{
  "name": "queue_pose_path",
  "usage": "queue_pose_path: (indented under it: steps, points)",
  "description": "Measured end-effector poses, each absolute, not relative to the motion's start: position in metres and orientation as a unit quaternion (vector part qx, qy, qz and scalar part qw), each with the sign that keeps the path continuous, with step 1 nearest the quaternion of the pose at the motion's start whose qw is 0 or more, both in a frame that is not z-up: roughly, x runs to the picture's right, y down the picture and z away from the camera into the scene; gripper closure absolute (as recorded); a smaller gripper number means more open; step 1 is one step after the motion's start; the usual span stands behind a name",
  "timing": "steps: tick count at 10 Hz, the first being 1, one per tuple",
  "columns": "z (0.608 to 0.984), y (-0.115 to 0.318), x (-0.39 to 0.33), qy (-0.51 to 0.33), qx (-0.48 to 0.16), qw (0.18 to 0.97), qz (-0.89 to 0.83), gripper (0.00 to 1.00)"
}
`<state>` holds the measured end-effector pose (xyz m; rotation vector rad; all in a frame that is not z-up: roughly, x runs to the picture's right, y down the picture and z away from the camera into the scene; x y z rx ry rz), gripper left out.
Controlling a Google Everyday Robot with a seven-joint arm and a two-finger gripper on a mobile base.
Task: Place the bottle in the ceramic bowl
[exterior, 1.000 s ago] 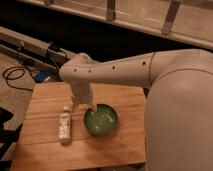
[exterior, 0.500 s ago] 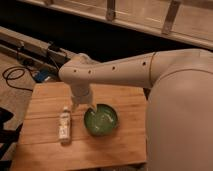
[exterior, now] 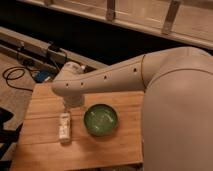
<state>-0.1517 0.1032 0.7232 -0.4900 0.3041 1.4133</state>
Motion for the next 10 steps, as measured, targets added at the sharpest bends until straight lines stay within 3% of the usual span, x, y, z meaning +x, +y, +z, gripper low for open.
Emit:
queue_pose_path:
  steps: [6,10]
  points:
    - [0.726,0.107,-0.157,0.143,-0.227,0.726,0.634,0.35]
    - [0.762,0.144,-0.181,0.163,-0.272,0.725,0.611,0.35]
